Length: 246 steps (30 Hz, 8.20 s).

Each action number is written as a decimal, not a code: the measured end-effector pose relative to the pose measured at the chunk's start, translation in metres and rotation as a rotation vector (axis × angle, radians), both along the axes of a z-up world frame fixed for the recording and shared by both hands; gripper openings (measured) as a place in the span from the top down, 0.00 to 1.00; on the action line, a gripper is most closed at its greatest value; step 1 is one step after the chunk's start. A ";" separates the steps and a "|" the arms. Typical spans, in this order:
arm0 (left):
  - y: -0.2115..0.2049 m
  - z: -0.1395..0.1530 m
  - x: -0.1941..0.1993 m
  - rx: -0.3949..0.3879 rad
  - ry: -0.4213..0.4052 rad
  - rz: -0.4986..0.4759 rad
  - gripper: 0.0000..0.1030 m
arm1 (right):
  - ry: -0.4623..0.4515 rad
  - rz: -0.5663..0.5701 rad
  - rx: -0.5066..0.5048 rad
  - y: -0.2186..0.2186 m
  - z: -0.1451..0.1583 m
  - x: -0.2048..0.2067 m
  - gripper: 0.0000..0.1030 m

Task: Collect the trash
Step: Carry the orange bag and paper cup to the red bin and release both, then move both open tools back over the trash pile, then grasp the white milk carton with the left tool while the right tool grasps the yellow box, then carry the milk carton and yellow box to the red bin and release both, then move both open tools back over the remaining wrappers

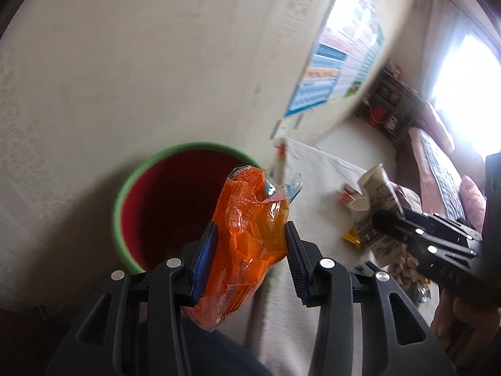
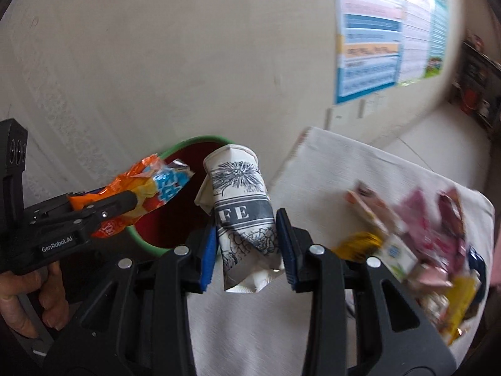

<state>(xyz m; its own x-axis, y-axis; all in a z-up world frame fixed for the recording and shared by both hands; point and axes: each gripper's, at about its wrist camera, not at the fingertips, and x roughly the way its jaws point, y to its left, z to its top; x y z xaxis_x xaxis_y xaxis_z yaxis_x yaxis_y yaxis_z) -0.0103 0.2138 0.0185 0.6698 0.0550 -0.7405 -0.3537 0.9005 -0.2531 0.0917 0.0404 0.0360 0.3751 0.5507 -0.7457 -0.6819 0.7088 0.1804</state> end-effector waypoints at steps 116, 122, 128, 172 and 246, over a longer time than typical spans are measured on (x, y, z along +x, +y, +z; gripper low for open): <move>-0.250 -0.105 0.165 0.123 0.389 -0.598 0.48 | 0.334 -0.658 -0.178 -0.283 -0.113 0.090 0.48; -0.248 -0.102 0.162 0.090 0.358 -0.591 0.51 | 0.300 -0.676 -0.134 -0.289 -0.103 0.083 0.60; -0.246 -0.086 0.147 0.054 0.302 -0.571 0.51 | 0.239 -0.679 -0.095 -0.293 -0.080 0.077 0.63; -0.028 0.003 0.038 -0.016 0.030 -0.125 0.51 | 0.019 -0.188 -0.012 -0.064 0.010 0.011 0.65; -0.031 0.001 0.028 -0.002 0.024 -0.100 0.08 | 0.009 -0.201 -0.089 -0.054 0.005 0.005 0.05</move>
<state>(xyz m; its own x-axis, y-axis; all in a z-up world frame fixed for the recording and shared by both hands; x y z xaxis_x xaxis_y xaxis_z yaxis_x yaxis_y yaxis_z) 0.0180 0.1829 0.0195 0.6543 -0.0126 -0.7562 -0.2684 0.9309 -0.2478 0.0971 -0.0136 0.0413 0.4639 0.3972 -0.7919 -0.5237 0.8439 0.1166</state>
